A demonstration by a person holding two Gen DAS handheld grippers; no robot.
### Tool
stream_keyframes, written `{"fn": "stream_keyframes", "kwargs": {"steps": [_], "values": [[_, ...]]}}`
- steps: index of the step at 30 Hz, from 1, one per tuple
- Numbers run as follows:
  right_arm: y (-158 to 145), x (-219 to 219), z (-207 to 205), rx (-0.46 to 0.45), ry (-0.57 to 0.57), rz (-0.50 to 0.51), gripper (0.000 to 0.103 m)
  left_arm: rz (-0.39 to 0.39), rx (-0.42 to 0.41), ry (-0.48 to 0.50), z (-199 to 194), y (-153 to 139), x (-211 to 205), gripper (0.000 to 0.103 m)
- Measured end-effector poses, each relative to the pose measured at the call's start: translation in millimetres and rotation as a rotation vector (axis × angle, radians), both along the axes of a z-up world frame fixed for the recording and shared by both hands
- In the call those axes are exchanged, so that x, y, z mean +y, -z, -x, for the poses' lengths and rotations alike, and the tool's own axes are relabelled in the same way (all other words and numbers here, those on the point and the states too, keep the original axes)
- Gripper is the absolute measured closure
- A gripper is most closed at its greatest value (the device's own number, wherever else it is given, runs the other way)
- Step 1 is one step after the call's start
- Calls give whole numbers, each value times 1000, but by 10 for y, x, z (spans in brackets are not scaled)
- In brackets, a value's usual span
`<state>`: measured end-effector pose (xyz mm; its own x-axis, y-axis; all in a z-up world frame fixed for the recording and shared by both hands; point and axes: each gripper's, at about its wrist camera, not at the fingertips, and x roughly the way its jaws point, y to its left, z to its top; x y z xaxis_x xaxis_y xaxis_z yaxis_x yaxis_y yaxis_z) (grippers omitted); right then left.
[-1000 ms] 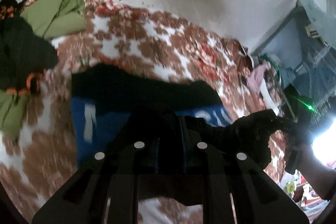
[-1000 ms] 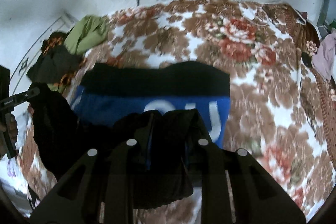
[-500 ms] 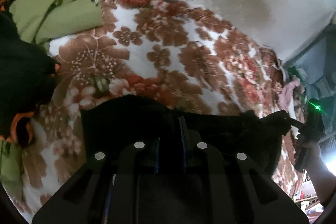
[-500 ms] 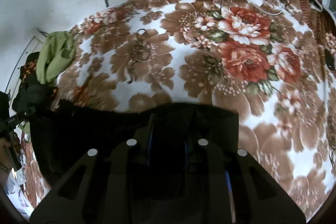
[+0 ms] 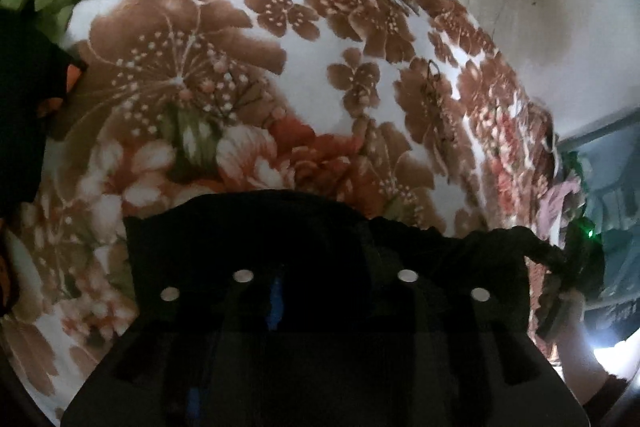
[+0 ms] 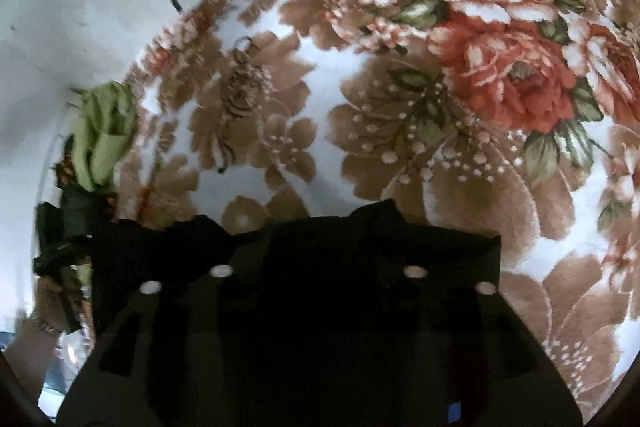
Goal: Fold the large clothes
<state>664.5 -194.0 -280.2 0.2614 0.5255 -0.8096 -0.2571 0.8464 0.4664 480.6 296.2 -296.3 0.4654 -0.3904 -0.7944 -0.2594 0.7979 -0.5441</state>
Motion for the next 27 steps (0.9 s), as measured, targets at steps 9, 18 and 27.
{"fn": "stream_keyframes", "kwargs": {"steps": [9, 18, 27], "values": [[-502, -436, 23, -82, 116, -92, 4, -74, -25, -37, 182, -321, 7, 6], [-919, 73, 530, -277, 27, 142, 4, -283, -145, 25, 301, -957, -242, 6], [-489, 1341, 1021, -397, -142, 407, 5, -765, -208, 307, 560, -806, -1682, 5]]}}
